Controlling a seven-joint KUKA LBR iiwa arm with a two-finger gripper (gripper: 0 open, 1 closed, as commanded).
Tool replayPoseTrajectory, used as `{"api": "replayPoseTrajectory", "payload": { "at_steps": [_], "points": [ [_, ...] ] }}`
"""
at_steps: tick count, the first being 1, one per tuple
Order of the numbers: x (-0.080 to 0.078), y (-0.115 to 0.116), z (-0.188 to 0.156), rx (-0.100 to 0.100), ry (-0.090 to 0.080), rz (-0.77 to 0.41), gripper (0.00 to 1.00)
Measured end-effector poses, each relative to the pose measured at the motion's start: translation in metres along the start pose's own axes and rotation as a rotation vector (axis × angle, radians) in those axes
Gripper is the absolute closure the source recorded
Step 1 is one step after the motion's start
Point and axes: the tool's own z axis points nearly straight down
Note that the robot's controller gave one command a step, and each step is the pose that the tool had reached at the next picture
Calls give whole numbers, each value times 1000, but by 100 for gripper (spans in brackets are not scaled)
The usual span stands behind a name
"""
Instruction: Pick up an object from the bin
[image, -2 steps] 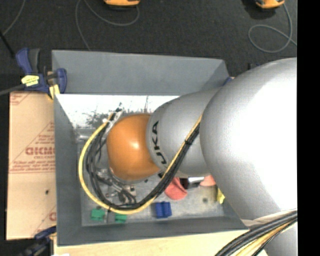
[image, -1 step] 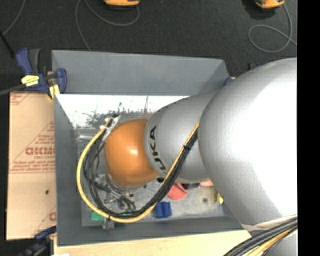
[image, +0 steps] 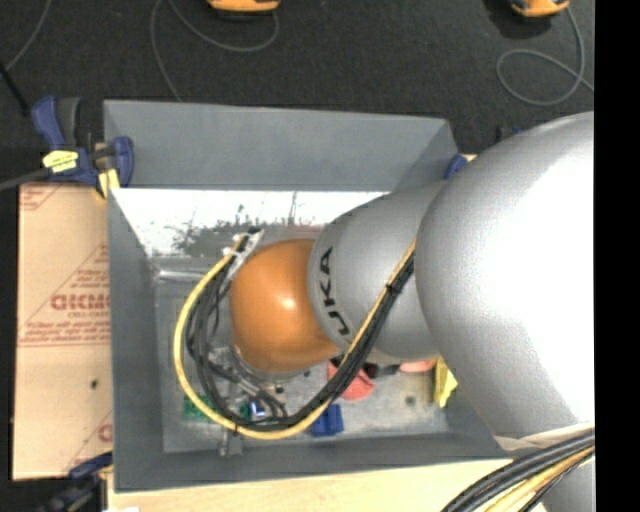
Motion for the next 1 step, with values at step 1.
{"api": "replayPoseTrajectory", "payload": {
  "at_steps": [1],
  "points": [
    [-3,10,30,-3,-14,-6,0]
  ]
}}
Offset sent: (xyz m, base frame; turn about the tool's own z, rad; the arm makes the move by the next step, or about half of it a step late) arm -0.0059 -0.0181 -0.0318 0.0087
